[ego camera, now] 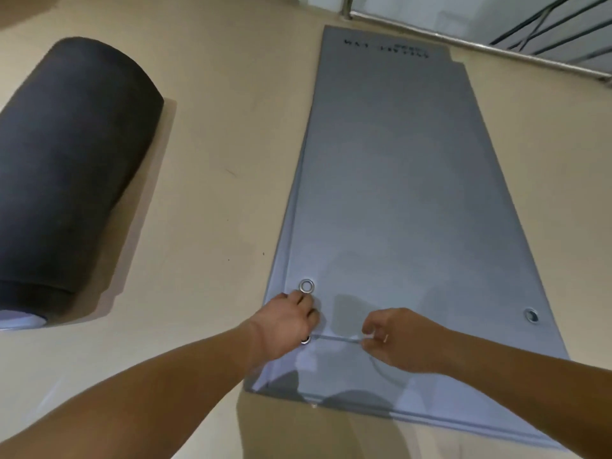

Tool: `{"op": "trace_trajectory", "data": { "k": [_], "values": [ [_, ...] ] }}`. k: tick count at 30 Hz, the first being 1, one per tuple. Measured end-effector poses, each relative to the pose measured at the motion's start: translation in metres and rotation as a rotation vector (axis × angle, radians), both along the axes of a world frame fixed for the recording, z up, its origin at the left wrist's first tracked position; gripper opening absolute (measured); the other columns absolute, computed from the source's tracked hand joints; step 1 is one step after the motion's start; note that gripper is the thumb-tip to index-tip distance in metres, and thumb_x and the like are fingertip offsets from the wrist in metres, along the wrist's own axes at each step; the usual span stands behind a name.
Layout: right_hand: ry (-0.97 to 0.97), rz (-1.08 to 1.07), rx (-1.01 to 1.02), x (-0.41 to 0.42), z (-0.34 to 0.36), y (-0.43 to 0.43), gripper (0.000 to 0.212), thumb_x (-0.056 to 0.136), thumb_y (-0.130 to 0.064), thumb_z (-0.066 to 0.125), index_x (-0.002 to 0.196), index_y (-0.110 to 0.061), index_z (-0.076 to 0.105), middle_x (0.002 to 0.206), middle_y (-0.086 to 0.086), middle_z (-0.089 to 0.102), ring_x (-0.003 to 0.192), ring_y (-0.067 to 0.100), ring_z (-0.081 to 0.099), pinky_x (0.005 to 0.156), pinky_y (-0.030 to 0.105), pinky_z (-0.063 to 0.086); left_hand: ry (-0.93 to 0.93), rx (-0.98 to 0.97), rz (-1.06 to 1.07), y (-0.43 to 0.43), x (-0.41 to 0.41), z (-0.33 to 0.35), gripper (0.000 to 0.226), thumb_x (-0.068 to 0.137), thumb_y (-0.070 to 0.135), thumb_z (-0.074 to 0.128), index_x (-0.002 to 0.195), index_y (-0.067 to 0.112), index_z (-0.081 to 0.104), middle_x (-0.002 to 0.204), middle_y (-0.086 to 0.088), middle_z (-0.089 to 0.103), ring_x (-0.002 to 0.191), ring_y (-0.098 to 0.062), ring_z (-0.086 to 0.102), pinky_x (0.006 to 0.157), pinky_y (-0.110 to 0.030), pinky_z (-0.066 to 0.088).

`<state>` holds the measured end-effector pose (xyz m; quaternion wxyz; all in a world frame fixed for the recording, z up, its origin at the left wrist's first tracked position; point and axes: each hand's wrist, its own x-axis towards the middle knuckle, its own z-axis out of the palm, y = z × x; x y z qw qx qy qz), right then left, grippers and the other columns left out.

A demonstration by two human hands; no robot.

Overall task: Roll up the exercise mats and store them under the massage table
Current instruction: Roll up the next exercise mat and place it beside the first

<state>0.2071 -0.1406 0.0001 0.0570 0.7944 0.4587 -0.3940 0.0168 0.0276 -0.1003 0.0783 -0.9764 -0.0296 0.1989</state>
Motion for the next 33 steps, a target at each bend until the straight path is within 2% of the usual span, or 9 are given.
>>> {"op": "trace_trajectory", "data": {
  "k": [4,8,13,16,22,26,28,31,33],
  "values": [
    [-0.061,0.042,0.024,0.014,0.008,-0.031,0.069,0.083,-0.071,0.045,0.134,-0.028,0.063,0.127,-0.003,0.065,0.116,0.021,0.066,0.099,0.029,0.052,0.123,0.238,-0.099,-0.022,0.015,0.003,0.051,0.076,0.011,0.078,0.122,-0.006,0.063,0.101,-0.041,0.067,0.075,-0.044,0.069,0.051,-0.037,0.046],
    [-0.123,0.001,0.075,0.023,-0.012,-0.029,0.075,0.095,-0.050,0.066,0.160,-0.025,0.038,0.155,0.000,0.044,0.141,0.027,0.048,0.114,0.033,0.042,0.116,0.054,0.097,-0.035,0.043,0.051,0.046,0.087,0.007,0.067,0.129,0.001,0.050,0.108,-0.022,0.068,0.087,-0.037,0.067,0.062,-0.036,0.040],
    [-0.314,0.012,0.021,0.051,-0.013,-0.049,0.064,0.096,-0.026,0.061,0.155,-0.028,0.038,0.156,-0.002,0.041,0.145,0.025,0.042,0.113,0.035,0.045,0.045,0.007,0.349,-0.029,0.067,0.109,0.035,0.094,0.004,0.051,0.128,0.013,0.051,0.116,-0.011,0.071,0.103,-0.036,0.069,0.069,-0.033,0.039],
    [-0.376,-0.035,0.031,0.065,0.002,-0.066,0.061,0.093,-0.023,0.059,0.152,-0.031,0.042,0.150,-0.003,0.047,0.139,0.024,0.048,0.106,0.034,0.050,0.000,-0.048,0.409,-0.023,0.059,0.132,0.021,0.092,0.011,0.051,0.111,0.021,0.053,0.112,-0.009,0.071,0.099,-0.036,0.067,0.068,-0.033,0.035],
    [-0.128,-0.054,-0.064,0.069,0.069,-0.046,0.035,0.077,-0.015,0.063,0.108,-0.019,0.078,0.114,0.007,0.077,0.110,0.031,0.069,0.087,0.031,0.057,0.132,-0.261,0.426,-0.022,0.037,0.187,0.011,0.085,0.014,0.051,0.081,0.023,0.049,0.074,0.005,0.051,0.078,-0.026,0.053,0.064,-0.031,0.038],
    [0.032,0.015,-0.322,0.071,0.106,-0.026,0.013,0.065,-0.001,0.074,0.061,-0.013,0.072,0.075,0.002,0.065,0.087,0.029,0.067,0.070,0.033,0.053,0.368,-0.525,0.521,-0.003,0.037,0.234,0.032,0.084,0.009,0.049,0.070,0.034,0.062,0.077,0.017,0.062,0.082,-0.004,0.061,0.071,-0.024,0.047],
    [0.004,-0.010,-0.313,0.072,0.109,-0.016,0.018,0.063,-0.001,0.074,0.051,-0.012,0.067,0.074,0.002,0.061,0.081,0.028,0.062,0.070,0.033,0.051,0.289,-0.458,0.559,0.014,0.048,0.236,0.022,0.085,0.012,0.052,0.074,0.026,0.065,0.081,0.012,0.065,0.083,-0.006,0.062,0.073,-0.027,0.050],
    [-0.073,-0.178,-0.115,0.081,0.109,-0.003,0.007,0.055,-0.010,0.064,0.061,-0.011,0.060,0.079,0.008,0.064,0.075,0.029,0.060,0.066,0.031,0.043,-0.039,-0.175,0.609,0.029,0.061,0.222,0.009,0.084,0.022,0.058,0.089,0.027,0.064,0.098,0.006,0.066,0.090,-0.019,0.062,0.075,-0.033,0.052],
    [-0.257,-0.207,0.028,0.084,0.106,0.003,0.004,0.074,-0.018,0.059,0.073,-0.016,0.062,0.086,0.004,0.067,0.078,0.026,0.061,0.067,0.031,0.040,-0.362,0.021,0.470,0.026,0.059,0.201,0.036,0.078,0.014,0.063,0.114,0.021,0.067,0.127,-0.006,0.066,0.112,-0.033,0.063,0.091,-0.043,0.054]
  ]
}}
